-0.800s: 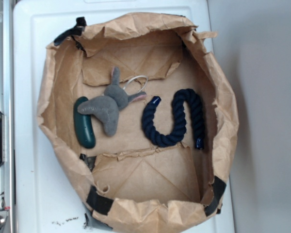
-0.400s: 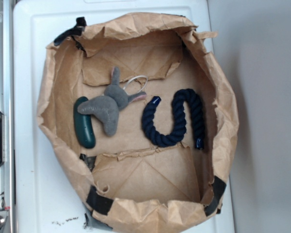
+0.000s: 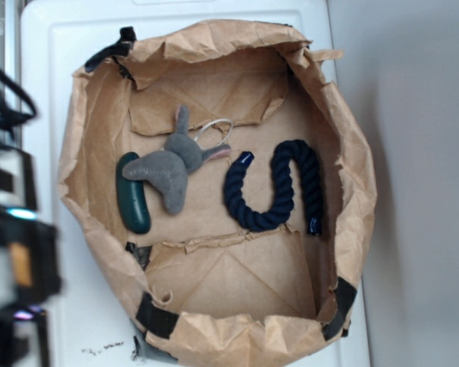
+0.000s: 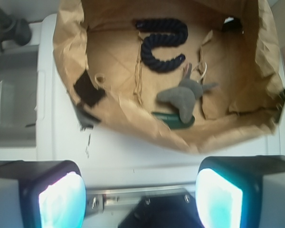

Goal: Grab the gray animal.

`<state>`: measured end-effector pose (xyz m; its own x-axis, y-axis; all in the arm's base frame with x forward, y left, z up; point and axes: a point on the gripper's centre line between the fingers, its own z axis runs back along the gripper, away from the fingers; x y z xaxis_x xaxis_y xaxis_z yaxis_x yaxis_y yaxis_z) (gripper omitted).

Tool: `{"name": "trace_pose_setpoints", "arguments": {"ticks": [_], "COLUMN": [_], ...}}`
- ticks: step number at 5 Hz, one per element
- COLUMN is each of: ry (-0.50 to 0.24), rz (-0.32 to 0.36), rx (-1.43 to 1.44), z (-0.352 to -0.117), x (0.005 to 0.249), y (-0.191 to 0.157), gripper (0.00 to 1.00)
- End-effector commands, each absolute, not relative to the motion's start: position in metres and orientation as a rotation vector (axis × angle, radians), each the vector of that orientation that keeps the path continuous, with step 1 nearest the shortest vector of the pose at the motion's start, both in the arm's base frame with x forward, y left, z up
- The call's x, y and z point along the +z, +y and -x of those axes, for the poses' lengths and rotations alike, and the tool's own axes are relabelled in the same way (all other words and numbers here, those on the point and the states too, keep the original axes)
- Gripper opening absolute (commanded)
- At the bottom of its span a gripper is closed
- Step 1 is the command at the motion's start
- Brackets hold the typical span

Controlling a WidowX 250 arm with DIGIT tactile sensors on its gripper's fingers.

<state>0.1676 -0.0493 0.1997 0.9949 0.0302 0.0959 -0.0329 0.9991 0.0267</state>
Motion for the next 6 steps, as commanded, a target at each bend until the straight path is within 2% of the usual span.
{"name": "trace_pose_setpoints", "arguments": {"ticks": [1,3,4,6], "ry": [-0.110,-0.069,-0.083,-0.083], "rz": [-0.091,0.087,0.021,0.021], "rx": [0.139,0.159,0.150,0.150], "z": [-0.205,-0.222,-0.234,-0.234], "x": [0.172,0.174,0.163,0.163], "y": [-0.040,0.004,0.003,0.003], "gripper": [1.00,1.00,1.00,1.00]}}
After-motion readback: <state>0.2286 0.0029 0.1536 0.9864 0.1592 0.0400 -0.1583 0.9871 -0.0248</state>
